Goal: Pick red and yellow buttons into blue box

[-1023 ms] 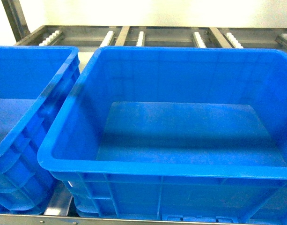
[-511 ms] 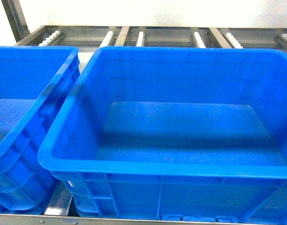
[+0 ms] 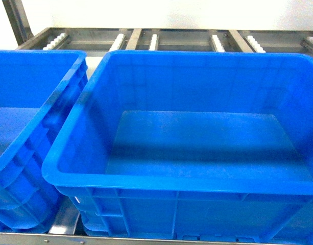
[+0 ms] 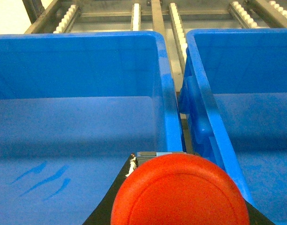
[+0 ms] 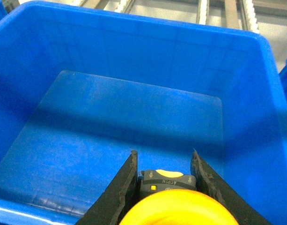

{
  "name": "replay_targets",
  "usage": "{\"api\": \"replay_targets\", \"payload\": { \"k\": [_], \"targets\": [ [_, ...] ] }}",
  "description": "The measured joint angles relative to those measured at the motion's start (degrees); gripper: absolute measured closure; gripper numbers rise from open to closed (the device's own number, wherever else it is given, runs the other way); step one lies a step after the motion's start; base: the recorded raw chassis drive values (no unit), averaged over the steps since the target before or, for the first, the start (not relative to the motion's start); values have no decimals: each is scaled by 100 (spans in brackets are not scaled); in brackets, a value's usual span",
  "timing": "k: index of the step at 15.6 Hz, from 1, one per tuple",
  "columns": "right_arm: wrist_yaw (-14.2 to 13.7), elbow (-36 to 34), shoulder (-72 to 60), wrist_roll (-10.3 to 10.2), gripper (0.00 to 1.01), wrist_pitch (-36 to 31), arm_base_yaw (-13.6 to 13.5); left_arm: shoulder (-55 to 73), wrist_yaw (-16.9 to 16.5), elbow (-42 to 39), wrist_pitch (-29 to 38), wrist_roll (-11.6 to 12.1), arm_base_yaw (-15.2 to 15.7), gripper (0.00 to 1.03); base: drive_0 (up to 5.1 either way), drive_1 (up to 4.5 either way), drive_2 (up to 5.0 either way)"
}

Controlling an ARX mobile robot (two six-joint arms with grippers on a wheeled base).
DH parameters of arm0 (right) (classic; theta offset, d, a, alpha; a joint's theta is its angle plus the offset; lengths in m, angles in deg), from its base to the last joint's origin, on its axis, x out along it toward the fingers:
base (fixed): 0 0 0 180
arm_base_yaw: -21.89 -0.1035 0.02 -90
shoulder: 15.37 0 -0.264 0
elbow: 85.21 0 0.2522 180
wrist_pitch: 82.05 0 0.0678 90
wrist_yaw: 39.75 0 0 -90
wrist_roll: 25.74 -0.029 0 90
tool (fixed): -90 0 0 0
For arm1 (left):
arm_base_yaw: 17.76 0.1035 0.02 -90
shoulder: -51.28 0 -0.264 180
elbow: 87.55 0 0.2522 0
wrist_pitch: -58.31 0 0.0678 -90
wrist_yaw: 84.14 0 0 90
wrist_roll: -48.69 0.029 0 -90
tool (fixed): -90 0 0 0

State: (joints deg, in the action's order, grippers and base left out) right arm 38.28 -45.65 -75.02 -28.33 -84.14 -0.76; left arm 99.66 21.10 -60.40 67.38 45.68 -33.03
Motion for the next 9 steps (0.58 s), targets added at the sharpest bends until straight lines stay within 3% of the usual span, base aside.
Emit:
{"api": "replay_targets", "payload": {
  "k": [4, 9],
  "targets": [
    [118, 743, -1716, -83, 71, -304, -52, 0, -2, 0, 0, 0, 0, 77, 0, 0, 0],
    [400, 1888, -3167, -125, 71, 302, 105, 0, -2, 0, 0, 0, 0, 77, 0, 0, 0]
  ]
}}
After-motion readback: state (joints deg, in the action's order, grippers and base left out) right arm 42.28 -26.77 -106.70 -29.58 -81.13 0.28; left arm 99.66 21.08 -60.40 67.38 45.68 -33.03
